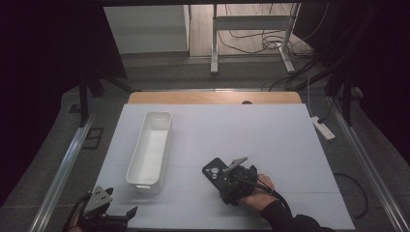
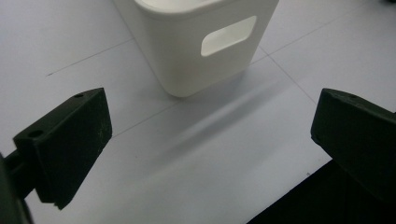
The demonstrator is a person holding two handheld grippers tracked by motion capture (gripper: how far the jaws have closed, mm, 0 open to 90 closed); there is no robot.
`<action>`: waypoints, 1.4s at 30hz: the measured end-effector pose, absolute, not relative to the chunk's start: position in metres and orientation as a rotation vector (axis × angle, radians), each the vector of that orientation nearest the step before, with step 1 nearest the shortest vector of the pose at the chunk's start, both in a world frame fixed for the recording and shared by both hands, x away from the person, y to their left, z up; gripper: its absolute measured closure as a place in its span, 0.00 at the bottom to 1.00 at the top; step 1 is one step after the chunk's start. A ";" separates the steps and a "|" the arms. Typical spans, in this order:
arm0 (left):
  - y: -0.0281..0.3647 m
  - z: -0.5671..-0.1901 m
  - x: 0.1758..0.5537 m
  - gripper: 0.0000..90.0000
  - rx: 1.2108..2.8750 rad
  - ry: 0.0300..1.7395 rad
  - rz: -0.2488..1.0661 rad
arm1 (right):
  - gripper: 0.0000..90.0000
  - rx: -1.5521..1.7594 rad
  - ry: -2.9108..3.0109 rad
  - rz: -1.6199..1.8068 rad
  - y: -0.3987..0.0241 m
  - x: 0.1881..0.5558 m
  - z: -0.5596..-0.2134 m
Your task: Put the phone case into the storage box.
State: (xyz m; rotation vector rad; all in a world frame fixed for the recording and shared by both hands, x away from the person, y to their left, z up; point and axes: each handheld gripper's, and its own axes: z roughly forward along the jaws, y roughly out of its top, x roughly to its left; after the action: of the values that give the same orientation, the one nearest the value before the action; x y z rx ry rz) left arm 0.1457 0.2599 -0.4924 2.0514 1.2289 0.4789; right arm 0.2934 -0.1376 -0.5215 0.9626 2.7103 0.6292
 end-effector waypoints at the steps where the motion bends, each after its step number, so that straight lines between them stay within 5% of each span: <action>1: 0.260 -0.492 0.146 0.00 2.048 1.229 0.476 | 0.00 0.963 2.710 0.627 -0.137 0.293 -0.522; 6: 0.262 -0.492 0.146 0.00 2.033 1.229 0.462 | 0.00 0.962 2.721 0.611 -0.137 0.294 -0.521; 9: 0.263 -0.492 0.146 0.00 2.036 1.225 0.450 | 0.13 0.966 2.735 0.592 -0.136 0.293 -0.516; 13: 0.264 -0.492 0.147 0.00 2.034 1.221 0.433 | 0.15 0.976 2.741 0.583 -0.137 0.294 -0.514; 42: 0.255 -0.482 0.149 0.00 2.044 1.184 0.379 | 0.17 0.867 2.757 0.781 -0.158 0.290 -0.491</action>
State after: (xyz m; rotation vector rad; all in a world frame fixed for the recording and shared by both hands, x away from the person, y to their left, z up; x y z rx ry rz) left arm 0.1492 0.2550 -0.4821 2.0437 1.1842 0.3791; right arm 0.2901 -0.1581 -0.4912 0.8672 2.7574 0.7805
